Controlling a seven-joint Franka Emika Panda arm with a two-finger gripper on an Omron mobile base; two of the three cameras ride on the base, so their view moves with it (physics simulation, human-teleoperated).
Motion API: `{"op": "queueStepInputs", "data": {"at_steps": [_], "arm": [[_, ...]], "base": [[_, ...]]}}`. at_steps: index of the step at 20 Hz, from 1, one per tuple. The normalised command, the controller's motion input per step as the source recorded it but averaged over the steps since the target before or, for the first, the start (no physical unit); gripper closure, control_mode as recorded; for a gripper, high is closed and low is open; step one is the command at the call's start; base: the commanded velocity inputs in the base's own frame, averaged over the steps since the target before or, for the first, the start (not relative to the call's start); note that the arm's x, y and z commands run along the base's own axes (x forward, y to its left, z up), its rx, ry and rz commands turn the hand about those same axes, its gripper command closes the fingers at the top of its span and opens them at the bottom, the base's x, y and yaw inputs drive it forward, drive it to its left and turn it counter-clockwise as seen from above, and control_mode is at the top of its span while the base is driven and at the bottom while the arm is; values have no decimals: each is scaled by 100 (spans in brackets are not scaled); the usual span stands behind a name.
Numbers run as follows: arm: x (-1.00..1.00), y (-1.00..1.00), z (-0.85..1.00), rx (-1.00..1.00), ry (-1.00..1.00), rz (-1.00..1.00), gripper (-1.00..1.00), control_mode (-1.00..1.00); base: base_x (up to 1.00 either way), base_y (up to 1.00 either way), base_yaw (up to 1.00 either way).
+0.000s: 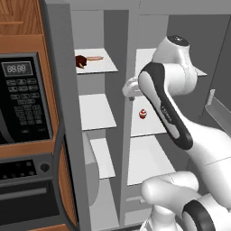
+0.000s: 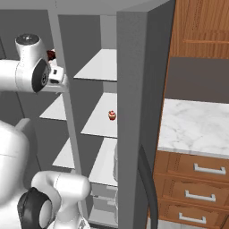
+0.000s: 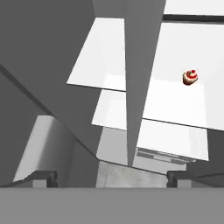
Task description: There's a steak in the fridge that needs to be moved to the freezer for freezing. Pick up the steak from the fridge, place it on any shelf in the freezer, and close the fridge and freezer doors when done.
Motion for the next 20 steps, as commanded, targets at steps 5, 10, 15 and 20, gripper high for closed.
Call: {"op": "queueStepInputs", "data": {"at_steps": [5,10,15,20], "arm": [[-31,-58,-3,-1,-1,-10,-100,-100],[-55,-32,0,0,0,-3,-100,-100],[-48,-13,-5,0,0,-5,-100,-100],[-35,-12,-15,0,0,-17,-100,-100]], "base": [[0,0,0],[0,0,0],[0,0,0],[0,0,0]]}}
